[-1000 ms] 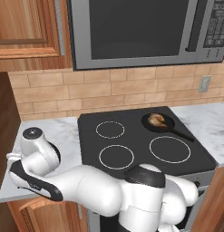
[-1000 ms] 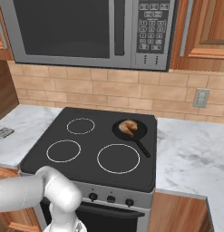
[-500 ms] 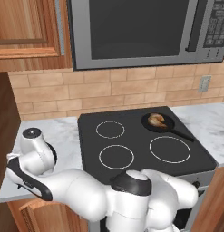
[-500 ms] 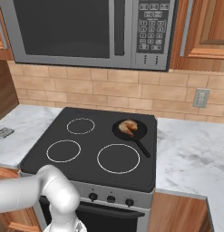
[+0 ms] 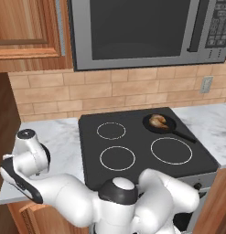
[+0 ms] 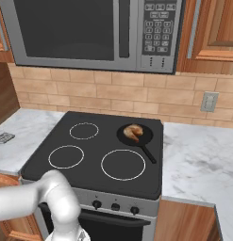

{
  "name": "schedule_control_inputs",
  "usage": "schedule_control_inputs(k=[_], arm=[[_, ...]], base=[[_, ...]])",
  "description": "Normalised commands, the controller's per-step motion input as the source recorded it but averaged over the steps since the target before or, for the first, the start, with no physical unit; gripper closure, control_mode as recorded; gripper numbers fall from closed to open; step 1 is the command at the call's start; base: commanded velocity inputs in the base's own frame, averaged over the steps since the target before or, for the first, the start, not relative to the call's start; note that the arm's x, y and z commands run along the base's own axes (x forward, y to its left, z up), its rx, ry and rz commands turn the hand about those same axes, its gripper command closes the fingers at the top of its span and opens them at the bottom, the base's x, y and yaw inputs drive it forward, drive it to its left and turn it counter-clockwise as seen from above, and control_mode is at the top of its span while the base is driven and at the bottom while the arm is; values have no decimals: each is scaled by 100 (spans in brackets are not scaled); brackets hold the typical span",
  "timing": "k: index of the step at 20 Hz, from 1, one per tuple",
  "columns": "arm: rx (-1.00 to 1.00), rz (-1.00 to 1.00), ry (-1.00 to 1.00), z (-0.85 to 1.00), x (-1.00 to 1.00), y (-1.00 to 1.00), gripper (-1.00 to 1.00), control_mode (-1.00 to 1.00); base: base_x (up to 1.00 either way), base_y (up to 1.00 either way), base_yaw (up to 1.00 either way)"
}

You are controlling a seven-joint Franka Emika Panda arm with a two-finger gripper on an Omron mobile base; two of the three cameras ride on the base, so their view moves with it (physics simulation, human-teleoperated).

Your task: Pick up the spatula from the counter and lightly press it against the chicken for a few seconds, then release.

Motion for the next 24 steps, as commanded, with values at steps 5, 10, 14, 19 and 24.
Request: schedule_control_inputs(k=[5, 10, 14, 19, 24], arm=[[-2, 0, 3, -19, 17, 16, -100, -100], [-2, 0, 4, -20, 19, 17, -100, -100], [-3, -1, 4, -22, 13, 19, 100, -100], [-3, 0, 2, -19, 4, 10, 100, -100], [-2, 0, 0, -7, -1, -13, 100, -100]], base=[[0, 0, 0], [0, 0, 0], [0, 0, 0], [0, 0, 0], [0, 0, 0]])
